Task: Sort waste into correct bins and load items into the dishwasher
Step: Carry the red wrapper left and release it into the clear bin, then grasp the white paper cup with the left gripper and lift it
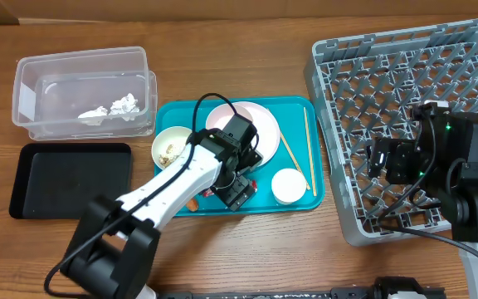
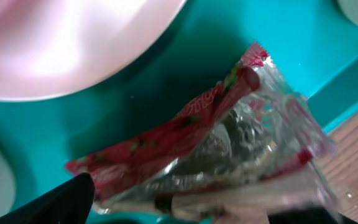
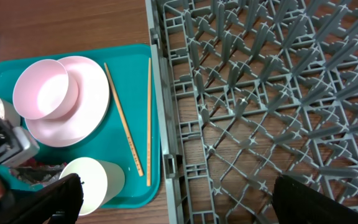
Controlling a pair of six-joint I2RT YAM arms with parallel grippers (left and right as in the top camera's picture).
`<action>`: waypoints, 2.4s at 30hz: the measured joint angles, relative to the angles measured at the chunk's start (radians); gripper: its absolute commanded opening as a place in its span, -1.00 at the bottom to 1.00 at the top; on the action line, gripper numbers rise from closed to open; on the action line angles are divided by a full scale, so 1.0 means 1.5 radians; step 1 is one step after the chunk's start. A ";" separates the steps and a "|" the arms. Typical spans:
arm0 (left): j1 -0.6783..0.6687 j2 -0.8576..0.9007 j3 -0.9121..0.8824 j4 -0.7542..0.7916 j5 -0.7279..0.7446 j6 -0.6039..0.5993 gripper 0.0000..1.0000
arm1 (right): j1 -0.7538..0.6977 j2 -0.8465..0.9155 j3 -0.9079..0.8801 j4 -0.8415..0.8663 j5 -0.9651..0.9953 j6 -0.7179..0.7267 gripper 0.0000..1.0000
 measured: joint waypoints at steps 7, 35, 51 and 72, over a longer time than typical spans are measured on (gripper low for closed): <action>0.000 0.032 0.001 0.004 0.005 0.003 -0.92 | 0.000 0.000 0.000 0.000 0.000 0.000 1.00; 0.423 -0.078 0.240 0.104 -0.120 -0.174 -0.88 | 0.000 0.000 0.000 0.000 0.000 0.000 1.00; 0.468 0.022 0.321 0.047 -0.036 -0.233 0.01 | 0.000 0.000 0.000 0.001 0.000 0.000 1.00; 0.155 0.061 0.354 -0.087 0.049 -0.250 0.01 | 0.000 0.003 0.000 0.040 -0.018 0.001 1.00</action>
